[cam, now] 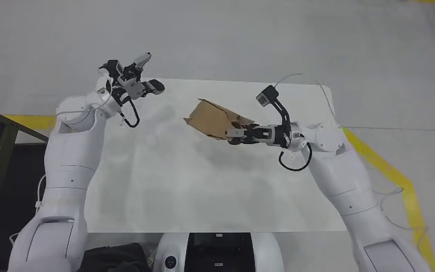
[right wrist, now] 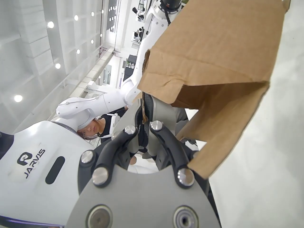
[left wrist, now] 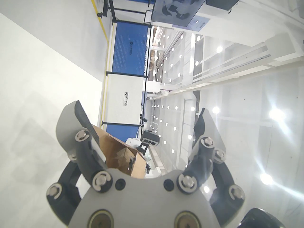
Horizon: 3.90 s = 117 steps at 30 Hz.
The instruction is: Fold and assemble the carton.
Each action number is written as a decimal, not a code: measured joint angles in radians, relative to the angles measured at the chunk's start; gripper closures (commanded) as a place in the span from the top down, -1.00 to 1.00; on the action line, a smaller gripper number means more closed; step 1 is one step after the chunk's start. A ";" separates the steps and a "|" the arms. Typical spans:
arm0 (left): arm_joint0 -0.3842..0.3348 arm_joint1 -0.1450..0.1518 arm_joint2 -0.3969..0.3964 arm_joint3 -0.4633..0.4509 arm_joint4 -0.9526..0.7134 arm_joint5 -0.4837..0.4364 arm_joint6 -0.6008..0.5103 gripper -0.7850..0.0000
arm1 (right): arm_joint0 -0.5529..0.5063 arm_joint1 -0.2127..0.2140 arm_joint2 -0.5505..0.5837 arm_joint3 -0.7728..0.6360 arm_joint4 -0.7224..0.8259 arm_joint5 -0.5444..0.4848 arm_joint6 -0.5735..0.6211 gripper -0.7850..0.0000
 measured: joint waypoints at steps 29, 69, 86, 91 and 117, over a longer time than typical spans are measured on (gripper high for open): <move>-0.063 0.009 0.094 0.059 0.014 0.017 -0.375 1.00 | 0.033 0.017 0.017 0.020 0.094 0.039 0.154 -1.00; -0.160 0.124 0.415 -0.037 -0.355 0.039 -0.595 1.00 | 0.235 0.025 -0.279 0.286 0.504 0.037 0.291 -1.00; -0.211 0.163 0.523 -0.007 -0.452 -0.007 -0.595 1.00 | 0.274 0.039 -0.360 0.309 0.584 0.019 0.291 -1.00; -0.217 0.176 0.548 -0.015 -0.474 -0.013 -0.595 1.00 | 0.274 0.033 -0.331 0.332 0.550 0.005 0.277 -1.00; -0.284 0.184 0.694 0.030 -0.590 -0.021 -0.595 1.00 | 0.233 -0.024 -0.268 0.345 0.530 0.011 0.283 -1.00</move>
